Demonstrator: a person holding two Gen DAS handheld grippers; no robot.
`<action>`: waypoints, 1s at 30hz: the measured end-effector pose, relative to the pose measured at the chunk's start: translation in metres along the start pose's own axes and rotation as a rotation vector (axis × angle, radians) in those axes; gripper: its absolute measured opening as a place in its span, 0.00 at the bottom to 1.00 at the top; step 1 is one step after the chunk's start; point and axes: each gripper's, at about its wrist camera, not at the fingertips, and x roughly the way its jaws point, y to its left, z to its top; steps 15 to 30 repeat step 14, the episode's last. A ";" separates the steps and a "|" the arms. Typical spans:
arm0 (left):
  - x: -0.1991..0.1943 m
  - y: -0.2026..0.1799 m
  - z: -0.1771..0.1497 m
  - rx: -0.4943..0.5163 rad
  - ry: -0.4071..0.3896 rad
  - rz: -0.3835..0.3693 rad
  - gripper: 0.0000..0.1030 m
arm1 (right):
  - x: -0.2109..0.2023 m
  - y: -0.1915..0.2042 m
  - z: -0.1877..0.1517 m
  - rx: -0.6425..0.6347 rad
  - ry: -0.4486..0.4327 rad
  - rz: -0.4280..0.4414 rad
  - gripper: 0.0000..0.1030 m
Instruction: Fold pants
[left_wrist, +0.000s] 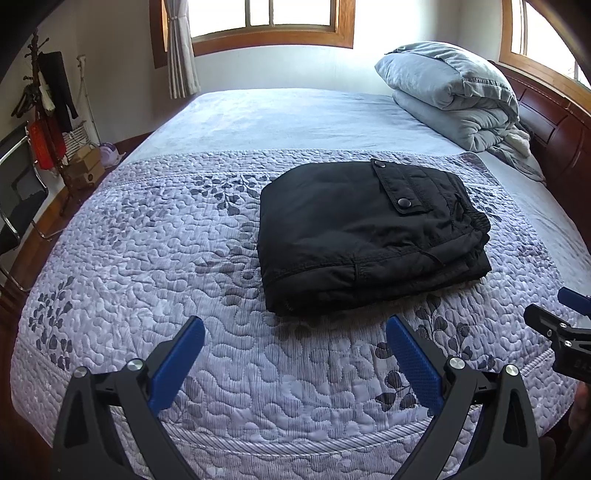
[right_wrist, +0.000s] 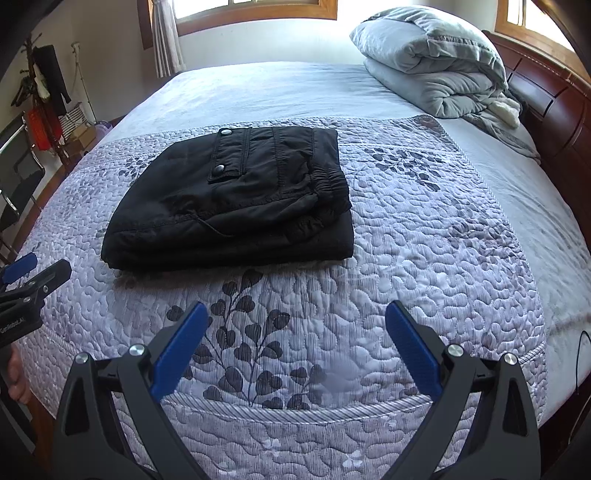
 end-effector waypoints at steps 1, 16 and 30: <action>0.000 0.000 0.000 0.000 0.000 0.000 0.96 | 0.000 0.000 0.000 0.002 0.000 -0.001 0.94; 0.008 -0.002 -0.001 -0.008 0.049 -0.035 0.96 | 0.004 -0.004 -0.002 0.011 0.010 -0.001 0.94; 0.008 -0.002 -0.001 -0.008 0.049 -0.035 0.96 | 0.004 -0.004 -0.002 0.011 0.010 -0.001 0.94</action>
